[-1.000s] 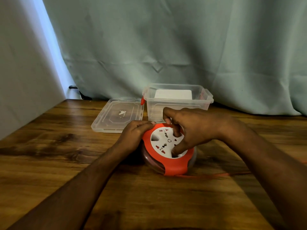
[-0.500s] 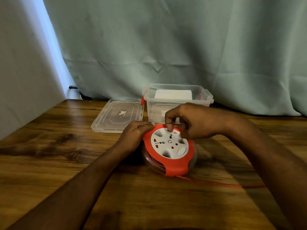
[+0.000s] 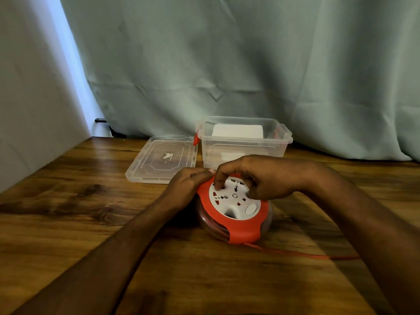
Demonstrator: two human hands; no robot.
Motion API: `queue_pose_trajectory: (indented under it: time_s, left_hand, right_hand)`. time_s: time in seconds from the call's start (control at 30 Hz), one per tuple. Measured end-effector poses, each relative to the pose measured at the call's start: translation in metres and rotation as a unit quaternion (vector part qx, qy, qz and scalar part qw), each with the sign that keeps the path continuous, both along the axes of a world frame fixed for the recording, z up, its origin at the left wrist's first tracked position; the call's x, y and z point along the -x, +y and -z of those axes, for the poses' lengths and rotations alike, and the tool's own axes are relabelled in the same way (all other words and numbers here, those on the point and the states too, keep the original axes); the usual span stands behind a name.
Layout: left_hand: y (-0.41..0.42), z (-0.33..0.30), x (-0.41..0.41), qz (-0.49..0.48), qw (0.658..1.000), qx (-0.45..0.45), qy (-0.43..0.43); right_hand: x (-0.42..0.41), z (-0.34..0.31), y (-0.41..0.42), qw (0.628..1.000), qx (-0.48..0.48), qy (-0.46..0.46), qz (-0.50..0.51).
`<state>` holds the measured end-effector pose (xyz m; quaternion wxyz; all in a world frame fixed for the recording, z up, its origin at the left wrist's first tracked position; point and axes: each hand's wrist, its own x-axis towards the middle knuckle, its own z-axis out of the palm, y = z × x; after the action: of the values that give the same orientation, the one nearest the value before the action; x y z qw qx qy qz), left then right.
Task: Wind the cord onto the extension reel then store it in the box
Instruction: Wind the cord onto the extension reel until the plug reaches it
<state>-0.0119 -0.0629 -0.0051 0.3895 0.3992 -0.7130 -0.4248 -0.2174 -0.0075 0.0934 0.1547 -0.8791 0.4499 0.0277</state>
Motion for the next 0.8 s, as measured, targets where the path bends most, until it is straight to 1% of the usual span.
queue_pose_trajectory:
  time_s: [0.13,0.23,0.3,0.43,0.53,0.7,0.8]
  left_hand:
    - [-0.002,0.002,-0.001,0.008,1.000,-0.015,-0.013]
    - [-0.002,0.001,-0.001,0.024,0.998,-0.055,0.001]
    - [-0.003,0.001,-0.001,0.030,0.997,-0.075,-0.009]
    - [0.001,0.001,0.002,0.008,0.998,-0.049,-0.048]
    - [0.005,0.000,0.004,-0.011,0.998,-0.029,-0.048]
    - [0.004,0.001,0.005,-0.038,0.998,-0.016,-0.043]
    - [0.005,0.000,0.005,-0.032,0.998,-0.010,-0.049]
  right_hand:
    - [0.001,0.005,-0.005,1.000,0.017,-0.015,0.018]
    - [0.003,0.008,-0.009,0.999,0.023,-0.024,0.035]
    - [0.006,0.009,-0.010,0.998,0.008,-0.048,0.041]
    - [0.006,0.011,-0.012,0.998,0.000,-0.056,0.041]
    - [0.006,0.009,-0.011,0.998,0.017,-0.046,0.047]
    - [0.002,0.009,-0.006,0.996,0.069,-0.004,0.060]
    - [-0.003,0.007,-0.002,0.993,0.094,0.026,0.064]
